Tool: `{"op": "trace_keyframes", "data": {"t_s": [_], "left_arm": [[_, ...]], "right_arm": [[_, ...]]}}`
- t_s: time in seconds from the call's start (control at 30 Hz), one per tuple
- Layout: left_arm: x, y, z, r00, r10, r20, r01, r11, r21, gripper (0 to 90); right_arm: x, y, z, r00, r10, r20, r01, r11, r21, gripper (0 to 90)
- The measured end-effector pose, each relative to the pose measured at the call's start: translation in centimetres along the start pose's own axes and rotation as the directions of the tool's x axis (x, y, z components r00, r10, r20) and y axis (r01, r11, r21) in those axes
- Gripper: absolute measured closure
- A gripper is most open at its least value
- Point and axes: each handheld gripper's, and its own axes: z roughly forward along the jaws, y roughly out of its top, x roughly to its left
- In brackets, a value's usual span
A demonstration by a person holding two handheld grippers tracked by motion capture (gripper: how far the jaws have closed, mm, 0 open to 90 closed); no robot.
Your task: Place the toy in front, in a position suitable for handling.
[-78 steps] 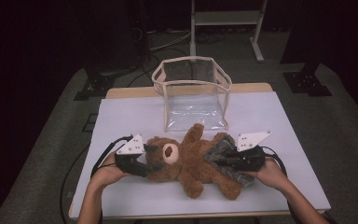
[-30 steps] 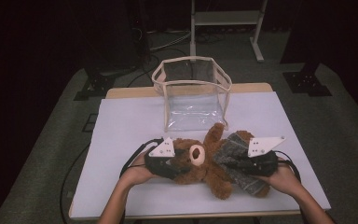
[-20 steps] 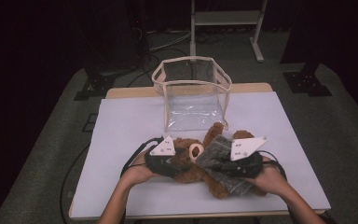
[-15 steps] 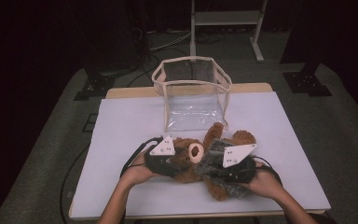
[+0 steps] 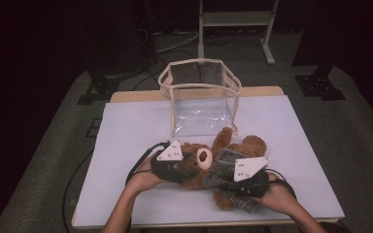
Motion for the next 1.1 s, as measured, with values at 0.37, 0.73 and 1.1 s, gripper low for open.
{"op": "trace_keyframes", "data": {"t_s": [0.37, 0.73, 1.1], "left_arm": [[0.0, 0.0, 0.0, 1.0, -0.001, 0.005, 0.001, 1.0, -0.003, 39.2], [0.0, -0.4, -0.2, 0.9999, 0.0, 0.017, 0.001, 0.9999, -0.011, 38.7], [-0.1, -0.4, -0.2, 0.9999, 0.004, 0.017, -0.004, 1.0, -0.009, 38.2]], "right_arm": [[0.5, -2.2, -1.0, 0.9993, 0.036, -0.005, -0.036, 0.999, 0.032, 78.4], [0.5, -1.4, -0.2, 1.0, 0.008, 0.0, -0.008, 0.999, 0.047, 78.3], [-0.4, 0.0, -3.4, 0.9976, 0.013, 0.067, -0.01, 0.999, -0.049, 78.0]]}}
